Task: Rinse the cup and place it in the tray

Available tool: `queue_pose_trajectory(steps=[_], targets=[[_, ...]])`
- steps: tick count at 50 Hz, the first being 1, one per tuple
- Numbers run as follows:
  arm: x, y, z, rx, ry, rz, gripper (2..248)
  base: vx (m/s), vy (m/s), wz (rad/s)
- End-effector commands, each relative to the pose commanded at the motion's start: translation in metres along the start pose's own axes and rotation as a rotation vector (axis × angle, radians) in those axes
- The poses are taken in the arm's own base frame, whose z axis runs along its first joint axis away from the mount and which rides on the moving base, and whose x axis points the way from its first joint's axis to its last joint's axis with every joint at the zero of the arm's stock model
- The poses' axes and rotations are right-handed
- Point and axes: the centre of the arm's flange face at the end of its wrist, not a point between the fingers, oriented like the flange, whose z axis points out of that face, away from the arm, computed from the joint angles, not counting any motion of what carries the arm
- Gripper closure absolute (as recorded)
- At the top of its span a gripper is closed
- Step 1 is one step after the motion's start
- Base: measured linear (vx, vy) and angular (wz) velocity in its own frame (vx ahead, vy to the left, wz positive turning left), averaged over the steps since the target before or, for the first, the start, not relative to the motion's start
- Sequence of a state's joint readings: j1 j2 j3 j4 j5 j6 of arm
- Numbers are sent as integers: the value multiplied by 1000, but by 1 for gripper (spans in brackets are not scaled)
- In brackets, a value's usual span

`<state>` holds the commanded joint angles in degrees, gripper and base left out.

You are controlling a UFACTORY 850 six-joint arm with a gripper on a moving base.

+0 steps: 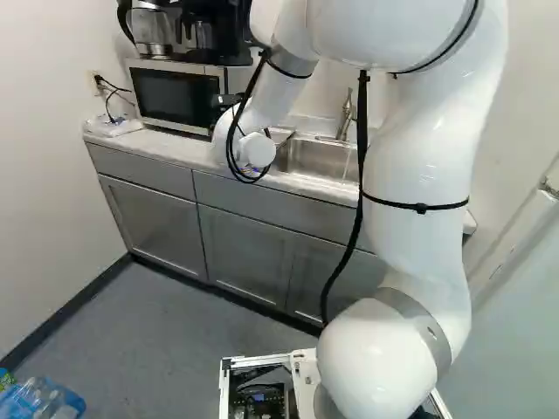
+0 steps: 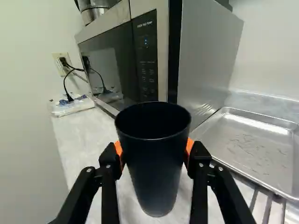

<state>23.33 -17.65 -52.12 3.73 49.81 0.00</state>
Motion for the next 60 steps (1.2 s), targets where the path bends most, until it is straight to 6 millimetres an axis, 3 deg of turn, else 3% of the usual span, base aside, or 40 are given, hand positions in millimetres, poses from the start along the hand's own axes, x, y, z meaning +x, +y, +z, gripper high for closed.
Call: queue_pose_trajectory(steps=[1, 6, 27, 60], targets=[[0, 0, 0, 0, 0, 0, 119, 0, 0, 0], [0, 0, 0, 0, 0, 0, 125, 0, 0, 0], [19, 4, -5, -6, 34, 2, 125, 0, 0, 0], [46, 47, -31, -83, -10, 14, 125, 0, 0, 0]])
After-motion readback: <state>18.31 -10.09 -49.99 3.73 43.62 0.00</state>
